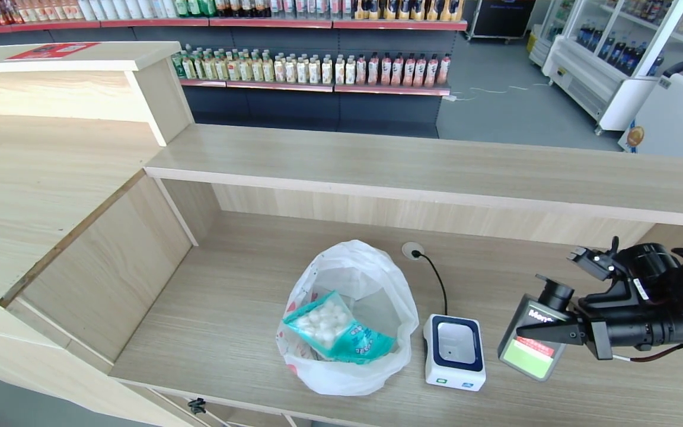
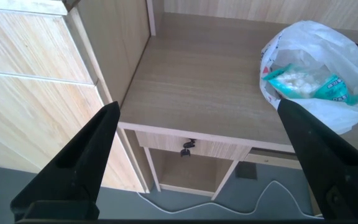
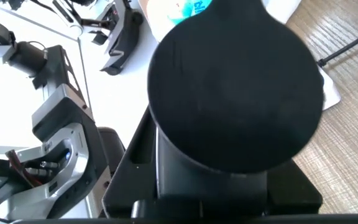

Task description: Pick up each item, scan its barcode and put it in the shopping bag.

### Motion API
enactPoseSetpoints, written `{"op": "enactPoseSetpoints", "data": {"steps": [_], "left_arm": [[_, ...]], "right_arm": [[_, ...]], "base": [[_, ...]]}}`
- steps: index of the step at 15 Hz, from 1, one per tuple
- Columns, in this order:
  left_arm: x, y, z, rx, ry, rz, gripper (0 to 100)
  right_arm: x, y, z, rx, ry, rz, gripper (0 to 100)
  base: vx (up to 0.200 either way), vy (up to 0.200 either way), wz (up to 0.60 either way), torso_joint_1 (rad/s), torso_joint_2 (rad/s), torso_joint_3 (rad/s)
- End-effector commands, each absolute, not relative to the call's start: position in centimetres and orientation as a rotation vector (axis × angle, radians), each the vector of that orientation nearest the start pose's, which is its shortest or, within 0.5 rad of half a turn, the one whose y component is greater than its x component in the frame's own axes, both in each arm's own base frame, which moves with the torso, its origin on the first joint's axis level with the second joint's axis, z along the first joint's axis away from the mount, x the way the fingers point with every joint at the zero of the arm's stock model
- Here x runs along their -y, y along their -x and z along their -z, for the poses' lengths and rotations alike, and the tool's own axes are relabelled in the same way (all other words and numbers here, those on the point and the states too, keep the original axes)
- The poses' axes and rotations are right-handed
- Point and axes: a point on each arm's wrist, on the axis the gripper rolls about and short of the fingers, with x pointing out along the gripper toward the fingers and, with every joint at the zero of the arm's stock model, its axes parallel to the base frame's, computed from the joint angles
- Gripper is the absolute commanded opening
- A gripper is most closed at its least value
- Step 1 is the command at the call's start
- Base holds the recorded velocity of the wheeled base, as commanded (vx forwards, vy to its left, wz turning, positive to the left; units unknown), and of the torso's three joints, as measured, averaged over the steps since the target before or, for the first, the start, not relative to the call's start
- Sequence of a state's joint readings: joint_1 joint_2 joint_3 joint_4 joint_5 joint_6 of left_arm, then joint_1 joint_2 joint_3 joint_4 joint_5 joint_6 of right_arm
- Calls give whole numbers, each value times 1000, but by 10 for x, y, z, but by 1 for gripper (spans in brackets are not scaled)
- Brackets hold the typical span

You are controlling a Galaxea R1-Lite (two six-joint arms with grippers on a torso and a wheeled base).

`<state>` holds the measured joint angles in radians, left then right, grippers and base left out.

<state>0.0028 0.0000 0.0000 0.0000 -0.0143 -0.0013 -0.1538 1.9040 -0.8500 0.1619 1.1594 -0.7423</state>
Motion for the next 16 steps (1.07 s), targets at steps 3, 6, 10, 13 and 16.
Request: {"op": "enactPoseSetpoints", "data": {"steps": [3, 6, 10, 13, 16], "left_arm": [[0, 23, -75, 0, 2, 12, 100], [0, 23, -76, -2, 2, 12, 100], [0, 23, -75, 0, 2, 11, 100], [0, 23, -75, 0, 2, 11, 100], [0, 23, -75, 0, 2, 12, 100]], "right_arm": [[18, -287, -74, -607, -139, -1163, 0], [18, -287, -73, -603, -134, -1165, 0], [19, -289, -72, -595, -125, -1161, 0], [20, -292, -70, -572, -106, -1159, 0], [20, -292, -71, -569, -102, -1157, 0]], "base": [[0, 0, 0, 0, 0, 0], [0, 0, 0, 0, 0, 0], [0, 0, 0, 0, 0, 0], [0, 0, 0, 0, 0, 0], [0, 0, 0, 0, 0, 0]]}}
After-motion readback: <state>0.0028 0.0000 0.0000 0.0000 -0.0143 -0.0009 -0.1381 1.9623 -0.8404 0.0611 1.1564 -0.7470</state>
